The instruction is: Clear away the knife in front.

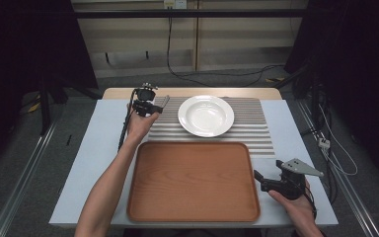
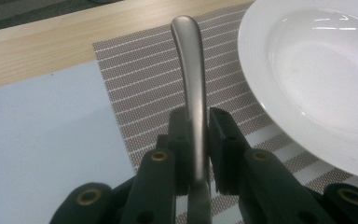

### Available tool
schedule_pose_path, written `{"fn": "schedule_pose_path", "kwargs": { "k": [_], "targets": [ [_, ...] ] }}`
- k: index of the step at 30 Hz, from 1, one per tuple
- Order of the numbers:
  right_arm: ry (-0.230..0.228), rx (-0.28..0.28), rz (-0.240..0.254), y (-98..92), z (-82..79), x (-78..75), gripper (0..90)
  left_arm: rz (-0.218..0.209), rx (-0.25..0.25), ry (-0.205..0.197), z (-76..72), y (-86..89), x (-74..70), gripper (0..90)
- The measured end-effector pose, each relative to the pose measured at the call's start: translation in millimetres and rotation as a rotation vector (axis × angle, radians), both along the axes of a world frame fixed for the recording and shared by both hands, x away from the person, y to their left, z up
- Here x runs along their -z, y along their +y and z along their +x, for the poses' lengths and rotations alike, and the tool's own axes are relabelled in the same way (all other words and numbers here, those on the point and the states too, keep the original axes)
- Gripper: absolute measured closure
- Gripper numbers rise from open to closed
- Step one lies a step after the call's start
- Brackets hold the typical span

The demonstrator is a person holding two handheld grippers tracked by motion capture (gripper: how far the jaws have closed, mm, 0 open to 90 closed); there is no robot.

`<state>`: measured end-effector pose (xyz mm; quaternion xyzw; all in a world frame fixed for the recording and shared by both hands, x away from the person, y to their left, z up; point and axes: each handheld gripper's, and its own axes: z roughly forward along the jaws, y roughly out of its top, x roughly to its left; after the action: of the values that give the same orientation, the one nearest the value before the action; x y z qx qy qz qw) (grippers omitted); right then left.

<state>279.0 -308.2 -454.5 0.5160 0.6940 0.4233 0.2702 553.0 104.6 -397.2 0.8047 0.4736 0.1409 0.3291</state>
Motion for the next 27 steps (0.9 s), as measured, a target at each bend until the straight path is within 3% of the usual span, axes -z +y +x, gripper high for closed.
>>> {"fn": "schedule_pose_path", "kwargs": {
  "k": [13, 27],
  "targets": [
    [-0.001, -0.007, -0.004, 0.9, 0.0, -0.2, 8.5, 0.013, 0.038, -0.03, -27.7, -2.0, -11.0, 80.0],
    [0.002, 0.004, 0.001, -2.5, -1.2, 0.3, 8.6, 0.011, 0.092, -0.033, -57.8, -3.2, -17.0, 80.0]
  ]
}}
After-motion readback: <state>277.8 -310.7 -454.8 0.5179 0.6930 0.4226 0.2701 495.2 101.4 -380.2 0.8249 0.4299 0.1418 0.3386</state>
